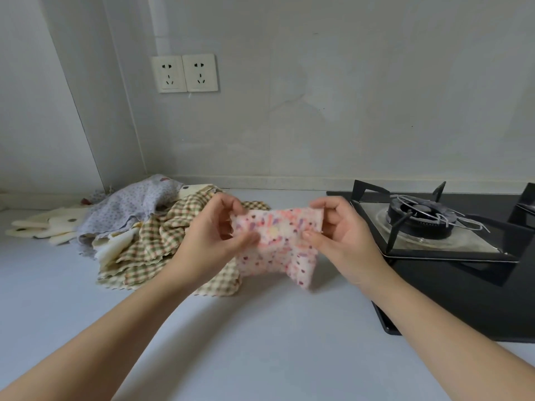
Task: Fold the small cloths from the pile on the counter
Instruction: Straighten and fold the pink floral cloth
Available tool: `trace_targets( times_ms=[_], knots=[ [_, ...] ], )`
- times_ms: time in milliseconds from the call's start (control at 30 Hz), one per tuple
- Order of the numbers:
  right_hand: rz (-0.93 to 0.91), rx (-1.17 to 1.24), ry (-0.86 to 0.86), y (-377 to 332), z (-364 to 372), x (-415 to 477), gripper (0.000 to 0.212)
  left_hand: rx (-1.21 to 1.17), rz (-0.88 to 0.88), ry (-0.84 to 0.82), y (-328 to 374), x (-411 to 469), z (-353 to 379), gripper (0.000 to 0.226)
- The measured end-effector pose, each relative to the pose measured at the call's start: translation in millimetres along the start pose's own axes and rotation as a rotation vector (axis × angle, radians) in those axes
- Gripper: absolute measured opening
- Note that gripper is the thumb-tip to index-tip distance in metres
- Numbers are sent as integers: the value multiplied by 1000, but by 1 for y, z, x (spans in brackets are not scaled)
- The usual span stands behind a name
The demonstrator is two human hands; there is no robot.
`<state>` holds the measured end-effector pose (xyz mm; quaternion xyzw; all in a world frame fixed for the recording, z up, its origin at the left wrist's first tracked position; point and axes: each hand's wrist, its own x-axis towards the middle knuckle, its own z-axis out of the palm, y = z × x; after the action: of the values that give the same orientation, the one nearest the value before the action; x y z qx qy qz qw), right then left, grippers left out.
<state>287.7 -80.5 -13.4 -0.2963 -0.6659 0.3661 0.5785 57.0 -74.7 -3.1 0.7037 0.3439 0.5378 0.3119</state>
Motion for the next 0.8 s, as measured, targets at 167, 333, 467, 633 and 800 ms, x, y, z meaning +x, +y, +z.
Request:
trace_targets(
  times_ms=[167,333,467,633,800],
  knots=[
    [32,15,-26,-2,3,-2,52,211,39,-105,2,-4,0,17],
    [123,-239,-50,1,-1,-2,19,-18,-12,-15,-5,-4,-2,15],
    [9,-189,-9,-1,0,-3,13,197,51,-155,-5,-8,-2,27],
    [-29,-157,-98,-7,11,-10,19,287,161,-46,9,-10,19,29],
    [-12,-203,-109,-3,4,-10,49,122,77,73,12,-7,10,40]
  ],
)
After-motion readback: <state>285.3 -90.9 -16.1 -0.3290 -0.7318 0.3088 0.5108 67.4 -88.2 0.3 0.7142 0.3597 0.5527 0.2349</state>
